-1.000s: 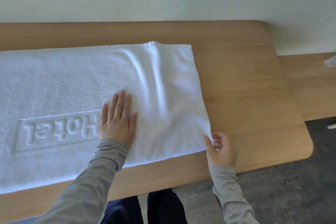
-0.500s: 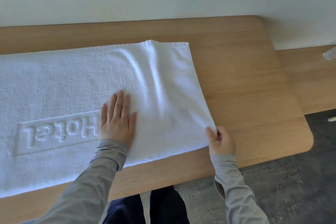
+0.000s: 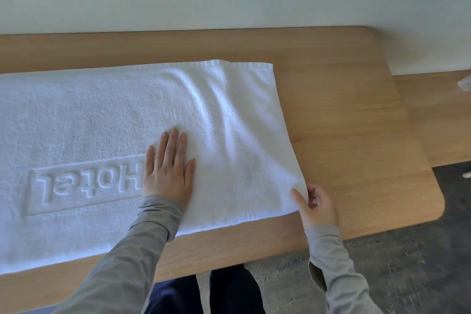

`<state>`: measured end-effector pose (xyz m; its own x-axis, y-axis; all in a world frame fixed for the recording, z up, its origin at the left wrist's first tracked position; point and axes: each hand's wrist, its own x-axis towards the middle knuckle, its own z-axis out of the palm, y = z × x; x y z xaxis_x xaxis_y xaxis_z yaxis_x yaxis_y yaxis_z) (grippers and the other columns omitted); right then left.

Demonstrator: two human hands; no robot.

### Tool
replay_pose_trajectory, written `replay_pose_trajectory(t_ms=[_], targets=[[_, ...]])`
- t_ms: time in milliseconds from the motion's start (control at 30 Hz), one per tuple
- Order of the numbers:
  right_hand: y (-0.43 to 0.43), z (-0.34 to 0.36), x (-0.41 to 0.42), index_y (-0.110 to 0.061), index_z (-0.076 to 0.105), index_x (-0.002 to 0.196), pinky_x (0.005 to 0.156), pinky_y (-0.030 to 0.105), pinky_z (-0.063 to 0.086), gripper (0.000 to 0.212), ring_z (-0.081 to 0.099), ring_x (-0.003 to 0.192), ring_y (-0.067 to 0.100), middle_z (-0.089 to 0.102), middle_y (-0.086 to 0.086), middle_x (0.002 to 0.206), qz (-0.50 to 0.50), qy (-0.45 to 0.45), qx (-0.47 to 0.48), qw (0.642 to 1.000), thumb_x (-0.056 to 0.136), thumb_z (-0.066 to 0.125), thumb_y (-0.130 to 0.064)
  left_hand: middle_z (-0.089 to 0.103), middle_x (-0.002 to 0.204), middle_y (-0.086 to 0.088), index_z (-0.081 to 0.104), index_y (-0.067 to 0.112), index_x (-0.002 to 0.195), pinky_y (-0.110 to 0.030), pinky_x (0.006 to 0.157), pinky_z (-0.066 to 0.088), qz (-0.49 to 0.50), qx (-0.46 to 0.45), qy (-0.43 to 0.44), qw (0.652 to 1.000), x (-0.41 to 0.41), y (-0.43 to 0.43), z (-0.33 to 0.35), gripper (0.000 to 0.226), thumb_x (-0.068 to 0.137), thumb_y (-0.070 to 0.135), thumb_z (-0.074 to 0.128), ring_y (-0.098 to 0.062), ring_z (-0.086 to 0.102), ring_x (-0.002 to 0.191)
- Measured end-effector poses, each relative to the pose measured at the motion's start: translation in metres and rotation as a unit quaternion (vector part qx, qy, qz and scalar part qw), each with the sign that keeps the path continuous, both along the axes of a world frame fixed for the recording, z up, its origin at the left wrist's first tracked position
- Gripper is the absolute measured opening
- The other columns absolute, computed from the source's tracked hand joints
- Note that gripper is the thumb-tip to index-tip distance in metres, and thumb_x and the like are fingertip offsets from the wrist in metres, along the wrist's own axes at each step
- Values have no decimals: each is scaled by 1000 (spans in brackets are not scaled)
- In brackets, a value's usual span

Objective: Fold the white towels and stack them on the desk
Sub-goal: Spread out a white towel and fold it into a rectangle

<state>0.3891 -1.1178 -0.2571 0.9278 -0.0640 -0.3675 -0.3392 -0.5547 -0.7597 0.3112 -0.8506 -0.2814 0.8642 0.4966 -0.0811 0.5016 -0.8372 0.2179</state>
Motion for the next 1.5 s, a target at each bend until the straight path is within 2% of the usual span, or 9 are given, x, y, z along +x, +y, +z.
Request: replay_pose_trajectory(t_ms=[333, 533, 800, 900, 967, 1100, 1300, 1433, 1500], targets=[[-1, 7, 16, -16, 56, 78, 75, 48, 53, 13, 64, 82, 33, 67, 11, 82, 44, 15, -11, 999, 84, 67, -21, 15, 159, 1, 19, 18, 151, -40, 120, 6, -4, -3, 5, 1000, -1, 2, -1, 63, 94, 45, 10, -16, 10, 146], [0, 6, 20, -15, 56, 78, 60, 30, 47, 17, 64, 73, 25, 69, 5, 76, 77, 76, -84, 991, 84, 66, -28, 14, 158, 0, 18, 16, 150, -42, 120, 8, -6, -9, 4, 1000, 0, 0, 0, 66, 94, 48, 6, -17, 10, 146], [50, 26, 99, -13, 56, 103, 59, 18, 45, 23, 60, 76, 8, 64, -3, 88, 77, 157, 55, 983, 87, 64, -27, 26, 155, -6, 28, 12, 147, -44, 117, 14, -15, 1, 4, 1000, 0, 1, 1, 61, 95, 41, 18, -22, 21, 144], [80, 27, 135, -7, 53, 118, 75, 24, 50, 38, 63, 88, 17, 64, 3, 100, 81, 144, 87, 982, 87, 64, -24, 28, 154, -6, 31, 10, 147, -42, 117, 12, -19, -2, 2, 1000, 0, 2, 1, 61, 97, 41, 14, -22, 24, 143], [102, 28, 157, -5, 53, 118, 70, 22, 54, 37, 66, 84, 17, 66, 6, 99, 80, 142, 119, 979, 87, 65, -20, 27, 154, -6, 31, 11, 147, -42, 117, 11, -19, 0, 1, 1000, 1, 2, 1, 61, 97, 42, 13, -22, 24, 142], [143, 24, 199, -11, 56, 85, 36, 12, 41, 11, 53, 52, 12, 54, -2, 66, 102, 74, 53, 991, 83, 67, -14, 27, 155, -6, 31, 11, 147, -44, 116, 15, -20, 6, 6, 1000, 1, 2, 0, 60, 95, 40, 19, -22, 24, 143], [152, 3, 225, -10, 47, 82, 60, 29, 34, 12, 47, 76, 23, 47, 3, 76, 120, -32, -137, 983, 80, 58, -17, 23, 156, -5, 28, 12, 148, -42, 116, 14, -15, 2, 5, 1000, 1, 2, -4, 61, 94, 40, 23, -21, 21, 144], [159, 6, 197, -6, 46, 126, 91, 39, 34, 48, 44, 116, 31, 50, 12, 124, 159, -194, -248, 936, 85, 61, -27, 24, 156, -5, 28, 12, 148, -43, 116, 15, -15, 5, 1, 1000, 2, 0, -6, 60, 94, 40, 25, -20, 21, 144], [182, 14, 155, -5, 46, 131, 95, 43, 32, 48, 44, 124, 31, 49, 14, 133, 212, -320, -225, 896, 88, 54, -25, 24, 156, -5, 29, 12, 147, -44, 116, 16, -12, 5, 0, 1000, 2, -1, -6, 60, 94, 39, 26, -21, 22, 144]])
